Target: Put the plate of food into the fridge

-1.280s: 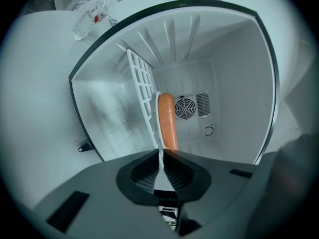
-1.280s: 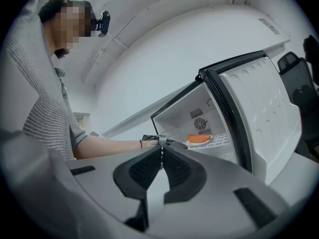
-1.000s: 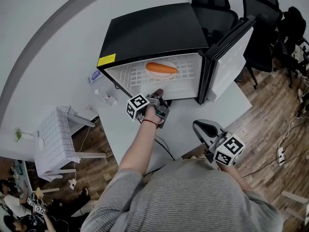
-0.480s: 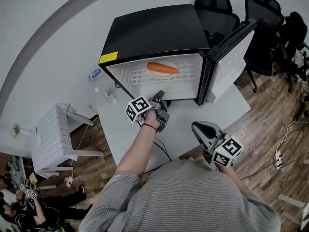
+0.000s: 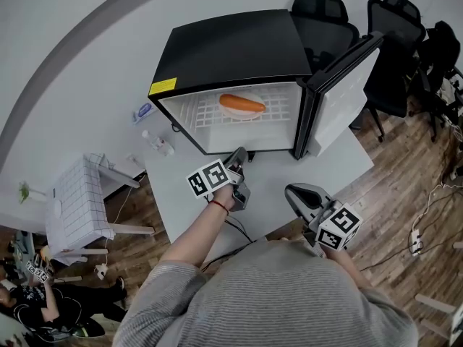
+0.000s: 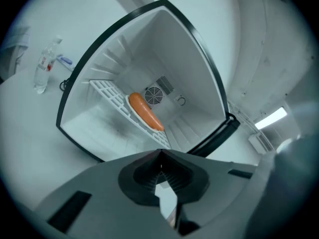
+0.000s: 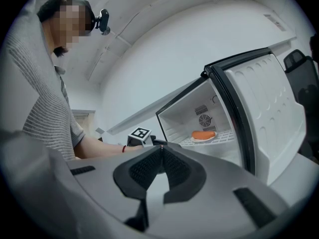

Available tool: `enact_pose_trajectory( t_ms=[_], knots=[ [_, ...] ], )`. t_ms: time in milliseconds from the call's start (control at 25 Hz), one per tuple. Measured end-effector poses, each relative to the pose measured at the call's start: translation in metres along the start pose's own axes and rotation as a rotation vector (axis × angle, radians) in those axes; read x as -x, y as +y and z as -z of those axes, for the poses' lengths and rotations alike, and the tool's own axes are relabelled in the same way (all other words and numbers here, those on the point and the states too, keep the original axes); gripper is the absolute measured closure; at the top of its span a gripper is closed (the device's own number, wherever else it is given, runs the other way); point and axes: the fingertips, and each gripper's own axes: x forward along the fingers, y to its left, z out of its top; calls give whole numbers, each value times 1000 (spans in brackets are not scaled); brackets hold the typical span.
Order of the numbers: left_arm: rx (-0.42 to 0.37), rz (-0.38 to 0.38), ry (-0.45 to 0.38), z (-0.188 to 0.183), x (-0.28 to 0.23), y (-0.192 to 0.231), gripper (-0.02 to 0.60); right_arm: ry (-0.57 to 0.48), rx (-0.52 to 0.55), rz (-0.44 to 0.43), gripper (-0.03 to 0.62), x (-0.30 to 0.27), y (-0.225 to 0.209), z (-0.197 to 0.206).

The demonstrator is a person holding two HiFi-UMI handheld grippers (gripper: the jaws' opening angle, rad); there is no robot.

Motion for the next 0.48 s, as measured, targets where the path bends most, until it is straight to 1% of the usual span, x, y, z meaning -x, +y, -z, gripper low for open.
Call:
enact_pose_trajectory(
  t_ms=[120, 200, 480],
  knots=[
    [-143, 46, 51, 19, 18, -18, 571, 8, 4, -12, 579, 1, 1, 2],
    [-209, 61, 62, 25, 30, -27, 571, 8, 3, -12, 579, 2, 0, 2],
    [-324, 120, 32, 41, 59, -57, 571, 12, 4, -28, 579, 3, 4, 6]
  ],
)
